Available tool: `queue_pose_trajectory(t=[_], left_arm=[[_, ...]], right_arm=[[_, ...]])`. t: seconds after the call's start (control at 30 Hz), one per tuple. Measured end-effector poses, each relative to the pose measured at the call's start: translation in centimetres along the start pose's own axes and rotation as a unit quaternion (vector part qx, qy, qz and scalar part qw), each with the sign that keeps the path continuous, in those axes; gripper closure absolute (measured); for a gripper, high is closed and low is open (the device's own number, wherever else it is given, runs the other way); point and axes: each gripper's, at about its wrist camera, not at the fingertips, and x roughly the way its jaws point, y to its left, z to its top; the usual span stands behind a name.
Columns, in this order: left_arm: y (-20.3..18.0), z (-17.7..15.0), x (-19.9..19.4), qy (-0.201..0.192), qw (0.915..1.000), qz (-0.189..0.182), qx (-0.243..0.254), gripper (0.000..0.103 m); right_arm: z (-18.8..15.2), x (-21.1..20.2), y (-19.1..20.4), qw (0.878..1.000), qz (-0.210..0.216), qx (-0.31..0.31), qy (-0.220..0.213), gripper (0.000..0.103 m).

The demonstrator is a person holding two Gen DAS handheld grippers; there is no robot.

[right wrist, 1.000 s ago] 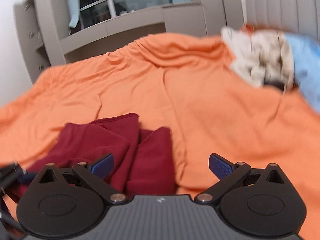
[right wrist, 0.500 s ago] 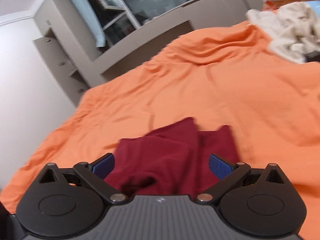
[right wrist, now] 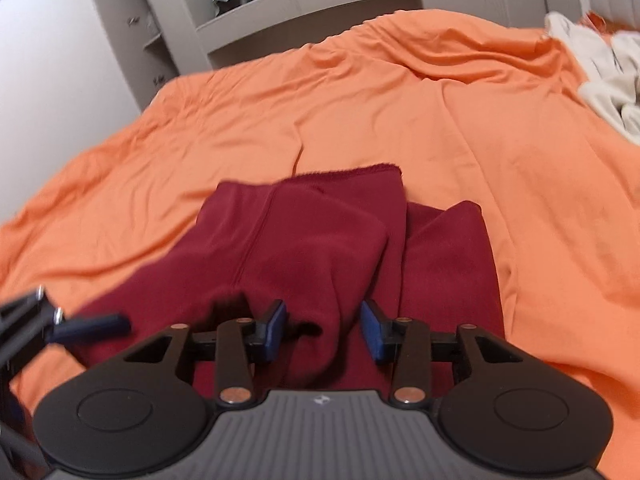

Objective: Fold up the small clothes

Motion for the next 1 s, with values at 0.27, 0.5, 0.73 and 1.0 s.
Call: queue_pose_trajectory(t=[0.27, 0.5, 0.73, 1.0], left_arm=[[-0.6, -0.3, 0.8, 0.023, 0.9995, 0.015, 0.015, 0.029], [-0.6, -0.2, 0.8, 0.023, 0.9995, 0.016, 0.011, 0.030], [-0.1, 0.0, 0.5, 0.025, 0.9996, 0.013, -0.003, 0.051], [0.1, 0.0, 0.1, 0.007, 0.9999, 0.006, -0.011, 0.082]], right_arm=[[0.3, -1.4, 0.3, 0.998, 0.059, 0.020, -0.001, 0.019], [1.3, -0.7, -3.4, 0.980, 0.117, 0.161, -0.012, 0.025], [1.2, 2.0, -5.0, 0.970, 0.089, 0.226, -0.004, 0.076], [1.3, 1.3, -4.6, 0.978, 0.069, 0.190, -0.045, 0.091]])
